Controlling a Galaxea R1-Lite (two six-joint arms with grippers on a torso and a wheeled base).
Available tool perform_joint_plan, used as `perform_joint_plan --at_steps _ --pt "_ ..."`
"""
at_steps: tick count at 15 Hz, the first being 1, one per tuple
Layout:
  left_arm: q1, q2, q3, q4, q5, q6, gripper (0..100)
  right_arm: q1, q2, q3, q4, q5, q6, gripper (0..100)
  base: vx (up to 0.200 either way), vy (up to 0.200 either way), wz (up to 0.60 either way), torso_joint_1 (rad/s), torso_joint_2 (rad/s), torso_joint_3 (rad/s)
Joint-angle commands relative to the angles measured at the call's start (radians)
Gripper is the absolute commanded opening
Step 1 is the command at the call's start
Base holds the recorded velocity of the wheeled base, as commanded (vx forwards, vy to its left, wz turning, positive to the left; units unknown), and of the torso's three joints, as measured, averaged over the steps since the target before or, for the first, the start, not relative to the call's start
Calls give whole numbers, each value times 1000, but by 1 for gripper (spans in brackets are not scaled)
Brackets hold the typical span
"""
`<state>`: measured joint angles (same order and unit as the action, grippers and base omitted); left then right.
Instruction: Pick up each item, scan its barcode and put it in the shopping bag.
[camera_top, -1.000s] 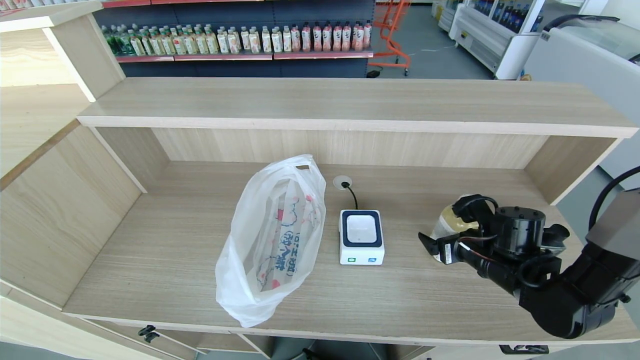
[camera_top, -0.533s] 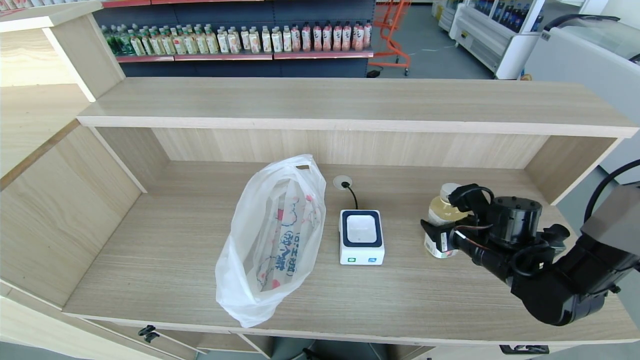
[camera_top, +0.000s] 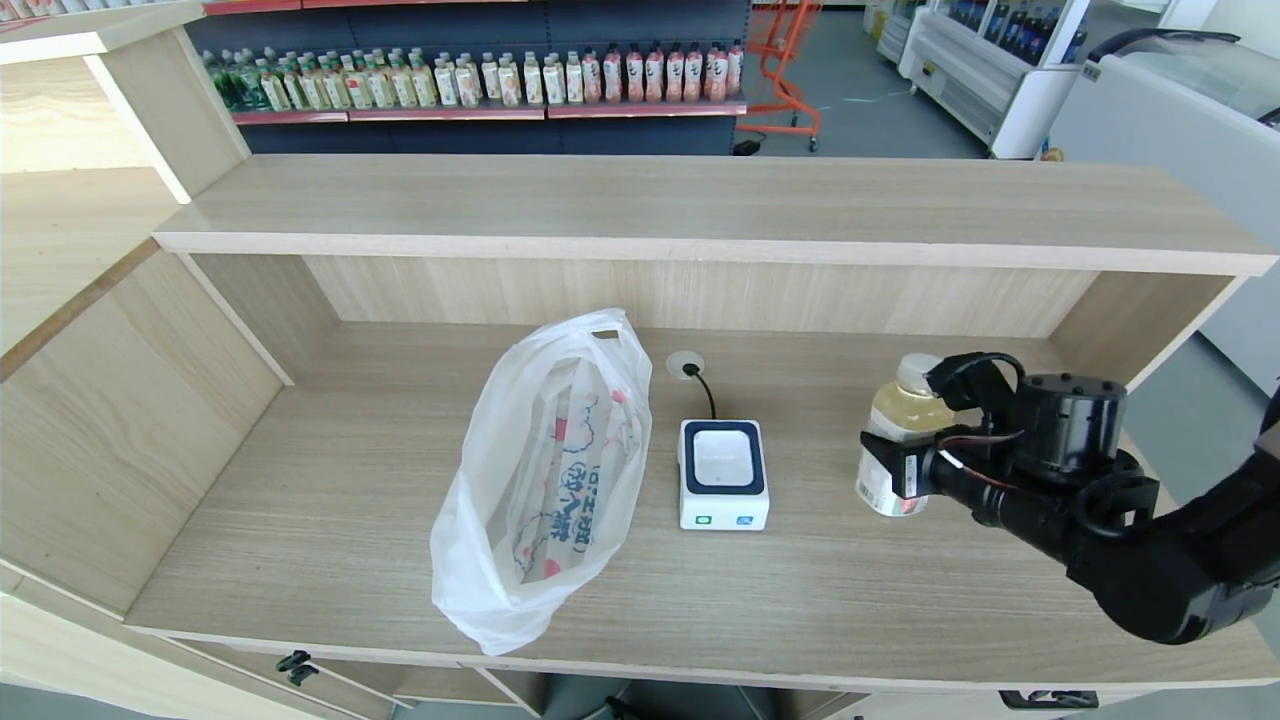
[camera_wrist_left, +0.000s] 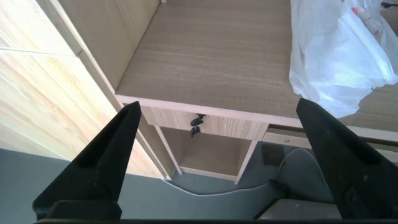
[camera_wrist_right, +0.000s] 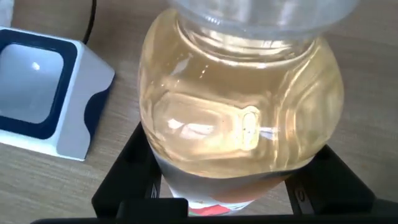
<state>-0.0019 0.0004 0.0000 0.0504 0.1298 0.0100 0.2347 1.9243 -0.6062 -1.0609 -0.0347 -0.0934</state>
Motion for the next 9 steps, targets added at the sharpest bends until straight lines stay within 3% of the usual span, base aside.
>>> perform_joint_plan --at_steps 1,3,4,5,7,9 --pt "0 0 0 0 1 1 100 -49 -334 -72 302 228 126 0 0 0 0 0 0 0" --pt "0 0 0 0 1 1 100 -54 -495 -69 384 573 276 0 0 0 0 0 0 0" --pt "0 0 0 0 1 1 100 -55 -498 -67 384 595 279 0 0 0 0 0 0 0" --pt "0 0 0 0 1 1 100 -67 -533 -58 380 759 288 0 0 0 0 0 0 0" --pt "0 0 0 0 1 1 100 -40 -567 -60 380 909 291 0 0 0 0 0 0 0" --pt "0 0 0 0 1 1 100 38 -599 -37 383 949 297 0 0 0 0 0 0 0"
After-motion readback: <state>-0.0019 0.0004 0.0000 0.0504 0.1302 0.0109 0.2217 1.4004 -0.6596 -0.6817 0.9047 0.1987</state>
